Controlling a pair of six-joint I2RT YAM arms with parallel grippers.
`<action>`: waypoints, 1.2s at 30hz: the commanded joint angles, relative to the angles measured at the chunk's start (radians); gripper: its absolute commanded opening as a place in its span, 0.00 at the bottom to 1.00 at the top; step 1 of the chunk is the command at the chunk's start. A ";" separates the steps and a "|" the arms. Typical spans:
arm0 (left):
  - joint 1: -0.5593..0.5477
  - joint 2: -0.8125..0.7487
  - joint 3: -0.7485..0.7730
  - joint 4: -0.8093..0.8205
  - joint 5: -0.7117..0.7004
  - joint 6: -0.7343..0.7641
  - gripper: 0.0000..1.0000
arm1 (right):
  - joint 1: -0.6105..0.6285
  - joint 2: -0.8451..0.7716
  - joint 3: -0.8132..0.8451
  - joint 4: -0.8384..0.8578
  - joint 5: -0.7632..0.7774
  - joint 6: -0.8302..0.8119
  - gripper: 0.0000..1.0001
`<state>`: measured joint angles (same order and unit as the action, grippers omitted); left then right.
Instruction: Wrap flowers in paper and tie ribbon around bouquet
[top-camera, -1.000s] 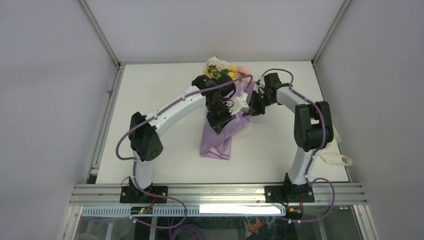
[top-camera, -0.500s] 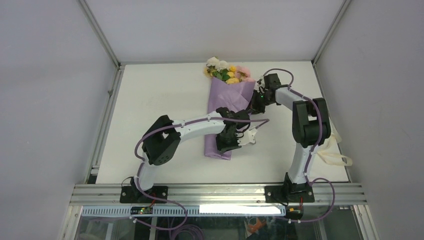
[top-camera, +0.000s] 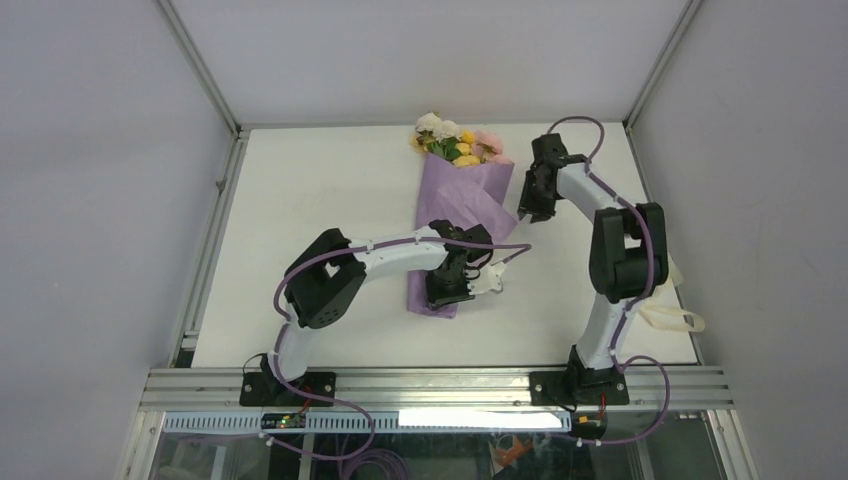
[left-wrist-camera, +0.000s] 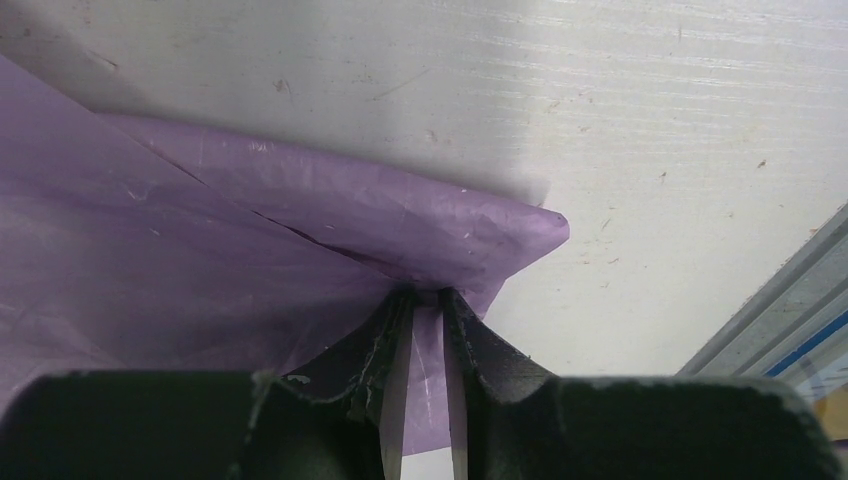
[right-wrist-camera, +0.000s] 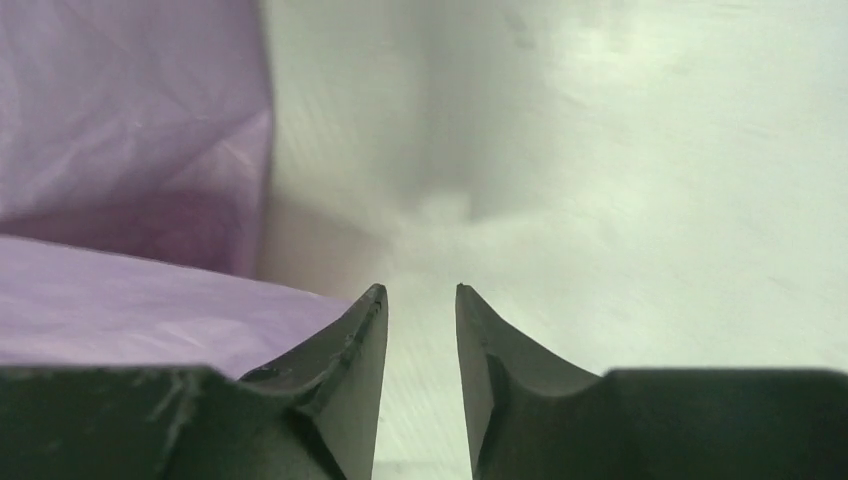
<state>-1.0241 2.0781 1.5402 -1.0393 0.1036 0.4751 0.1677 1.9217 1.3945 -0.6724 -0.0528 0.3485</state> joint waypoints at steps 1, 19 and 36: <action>-0.005 0.053 -0.013 0.003 0.015 -0.004 0.20 | 0.025 -0.262 0.032 -0.127 0.366 -0.035 0.35; -0.005 0.071 -0.005 -0.004 0.043 -0.016 0.20 | 0.193 -0.225 -0.412 0.561 -0.197 0.383 0.88; 0.014 0.067 0.016 -0.024 0.086 -0.013 0.20 | 0.156 0.083 -0.410 0.942 -0.485 0.497 0.71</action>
<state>-1.0195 2.0911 1.5581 -1.0565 0.1135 0.4618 0.3294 1.8847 0.9829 0.1600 -0.4793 0.8059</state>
